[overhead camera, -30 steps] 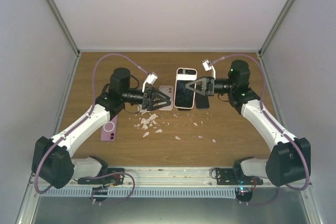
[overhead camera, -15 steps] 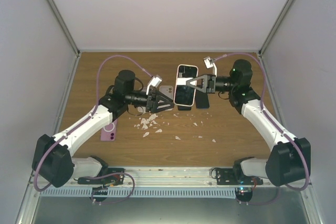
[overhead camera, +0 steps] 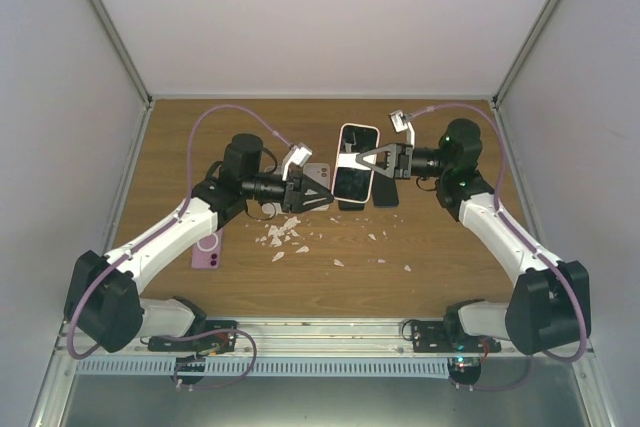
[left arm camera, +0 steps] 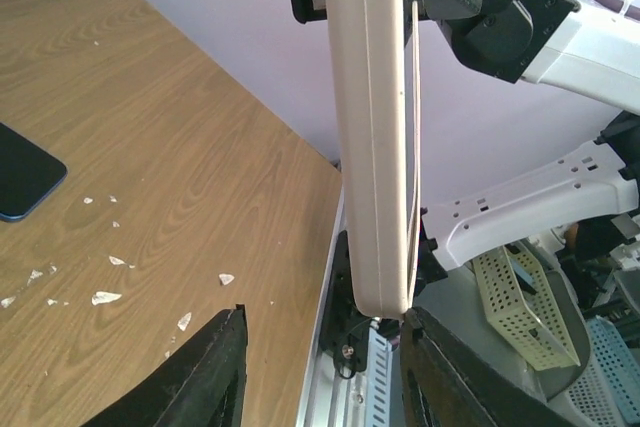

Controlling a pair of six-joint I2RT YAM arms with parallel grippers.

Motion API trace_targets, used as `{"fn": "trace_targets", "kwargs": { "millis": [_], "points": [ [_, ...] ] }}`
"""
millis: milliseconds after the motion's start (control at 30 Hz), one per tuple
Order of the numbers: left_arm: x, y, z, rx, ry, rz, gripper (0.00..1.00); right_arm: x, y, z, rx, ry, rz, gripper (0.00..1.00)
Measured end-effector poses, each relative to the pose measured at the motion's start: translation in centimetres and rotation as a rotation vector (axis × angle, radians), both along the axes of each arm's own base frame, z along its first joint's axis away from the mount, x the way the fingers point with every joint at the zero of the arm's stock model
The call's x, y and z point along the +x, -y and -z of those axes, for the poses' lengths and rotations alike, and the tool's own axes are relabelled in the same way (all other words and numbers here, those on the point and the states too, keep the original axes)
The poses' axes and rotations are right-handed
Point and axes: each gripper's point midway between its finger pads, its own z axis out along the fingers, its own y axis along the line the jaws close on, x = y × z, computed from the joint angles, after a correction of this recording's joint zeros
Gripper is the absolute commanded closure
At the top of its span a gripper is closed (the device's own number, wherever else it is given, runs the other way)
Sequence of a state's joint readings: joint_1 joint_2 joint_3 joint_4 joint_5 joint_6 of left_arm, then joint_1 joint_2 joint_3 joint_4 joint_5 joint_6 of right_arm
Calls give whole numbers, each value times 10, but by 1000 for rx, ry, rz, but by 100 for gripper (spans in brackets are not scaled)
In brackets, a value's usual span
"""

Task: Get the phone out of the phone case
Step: Remove the phone case from the phone.

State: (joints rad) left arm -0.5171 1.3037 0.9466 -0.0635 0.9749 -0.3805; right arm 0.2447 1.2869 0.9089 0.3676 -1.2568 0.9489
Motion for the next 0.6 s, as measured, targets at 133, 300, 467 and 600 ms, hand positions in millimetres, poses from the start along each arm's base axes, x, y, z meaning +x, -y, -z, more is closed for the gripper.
{"fn": "trace_targets", "kwargs": {
  "millis": [133,300,467,600],
  "points": [
    [2,1,-1,1,9,-1,60,1,2,-1,16,-4,6,99],
    [4,2,-3,2,17,2,61,1,4,-1,40,-14,16,99],
    [5,3,-5,-1,28,9,62,0,8,-2,75,-31,30,100],
    [3,5,-7,-8,40,23,62,-3,9,-6,99,-37,27,100]
  ]
}}
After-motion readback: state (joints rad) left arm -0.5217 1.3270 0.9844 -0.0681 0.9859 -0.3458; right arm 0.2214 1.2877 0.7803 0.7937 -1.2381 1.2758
